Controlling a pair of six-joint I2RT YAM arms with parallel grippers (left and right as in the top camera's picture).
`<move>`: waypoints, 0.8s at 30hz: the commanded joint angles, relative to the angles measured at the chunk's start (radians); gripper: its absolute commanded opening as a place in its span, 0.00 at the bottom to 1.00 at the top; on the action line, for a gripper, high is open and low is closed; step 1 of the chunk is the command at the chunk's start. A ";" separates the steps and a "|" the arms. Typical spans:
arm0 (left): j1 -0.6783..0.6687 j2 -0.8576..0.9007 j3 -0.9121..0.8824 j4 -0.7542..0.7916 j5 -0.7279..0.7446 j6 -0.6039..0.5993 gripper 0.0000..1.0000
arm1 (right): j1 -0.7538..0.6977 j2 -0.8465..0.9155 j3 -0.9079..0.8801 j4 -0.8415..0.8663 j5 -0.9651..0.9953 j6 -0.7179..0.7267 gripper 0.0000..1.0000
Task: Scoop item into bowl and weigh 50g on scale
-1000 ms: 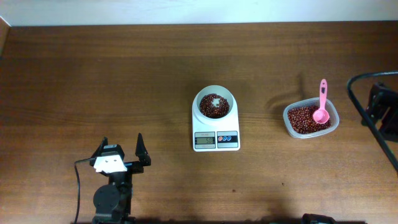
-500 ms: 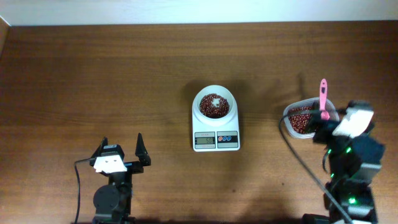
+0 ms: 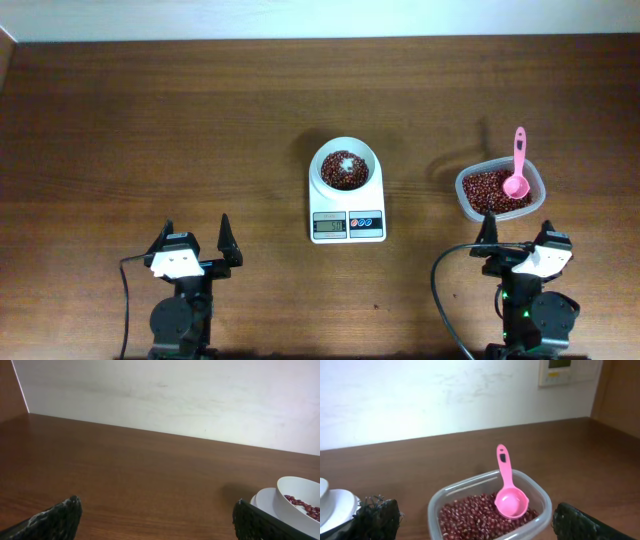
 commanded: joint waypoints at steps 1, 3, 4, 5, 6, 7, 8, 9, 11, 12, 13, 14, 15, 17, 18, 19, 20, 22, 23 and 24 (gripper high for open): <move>0.005 -0.005 -0.002 -0.004 -0.007 0.016 0.99 | 0.051 -0.010 -0.005 -0.009 -0.002 -0.045 0.99; 0.005 -0.005 -0.002 -0.004 -0.008 0.016 0.99 | 0.067 -0.010 -0.005 -0.009 -0.003 -0.079 0.99; 0.005 -0.005 -0.002 -0.004 -0.008 0.016 0.99 | 0.066 -0.010 -0.005 -0.009 -0.003 -0.079 0.99; 0.005 -0.005 -0.002 -0.004 -0.008 0.016 0.99 | 0.060 -0.010 -0.005 -0.009 -0.002 -0.079 0.99; 0.005 -0.005 -0.002 -0.004 -0.008 0.016 0.99 | 0.054 -0.010 -0.005 -0.009 -0.002 -0.079 0.99; 0.005 -0.005 -0.002 -0.004 -0.008 0.016 0.99 | 0.054 -0.010 -0.005 -0.009 -0.003 -0.078 0.99; 0.005 -0.005 -0.002 -0.004 -0.008 0.016 0.99 | 0.054 -0.010 -0.005 -0.009 -0.003 -0.079 0.99; 0.005 -0.005 -0.002 -0.004 -0.008 0.016 0.99 | 0.054 -0.010 -0.005 -0.009 -0.003 -0.079 0.99; 0.005 -0.005 -0.002 -0.004 -0.007 0.016 0.99 | 0.054 -0.010 -0.005 -0.009 -0.003 -0.079 0.99; 0.005 -0.005 -0.002 -0.004 -0.007 0.016 0.99 | 0.054 -0.010 -0.005 -0.009 -0.003 -0.079 0.99; 0.005 -0.005 -0.002 -0.004 -0.007 0.016 0.99 | 0.054 -0.010 -0.005 -0.009 -0.003 -0.079 0.99; 0.005 -0.005 -0.002 -0.004 -0.007 0.016 0.99 | 0.054 -0.010 -0.005 -0.009 -0.003 -0.079 0.98; 0.005 -0.005 -0.002 -0.004 -0.007 0.016 0.99 | 0.054 -0.010 -0.005 -0.009 -0.003 -0.079 0.99; 0.005 -0.005 -0.002 -0.004 -0.007 0.016 0.99 | 0.054 -0.010 -0.005 -0.009 -0.003 -0.078 0.99; 0.005 -0.005 -0.002 -0.004 -0.007 0.016 0.99 | 0.054 -0.010 -0.005 -0.009 -0.003 -0.079 0.99; 0.005 -0.005 -0.002 -0.004 -0.008 0.016 0.99 | 0.054 -0.010 -0.005 -0.009 -0.003 -0.079 0.99; 0.005 -0.005 -0.002 -0.004 -0.007 0.016 0.99 | 0.054 -0.010 -0.005 -0.009 -0.003 -0.079 0.99; 0.005 -0.005 -0.002 -0.004 -0.008 0.016 0.99 | 0.054 -0.010 -0.005 -0.009 -0.003 -0.079 0.98; 0.005 -0.005 -0.002 -0.004 -0.008 0.016 0.99 | 0.054 -0.010 -0.005 -0.009 -0.003 -0.079 0.99; 0.005 -0.005 -0.002 -0.004 -0.007 0.016 0.99 | 0.054 -0.010 -0.005 -0.009 -0.003 -0.079 0.99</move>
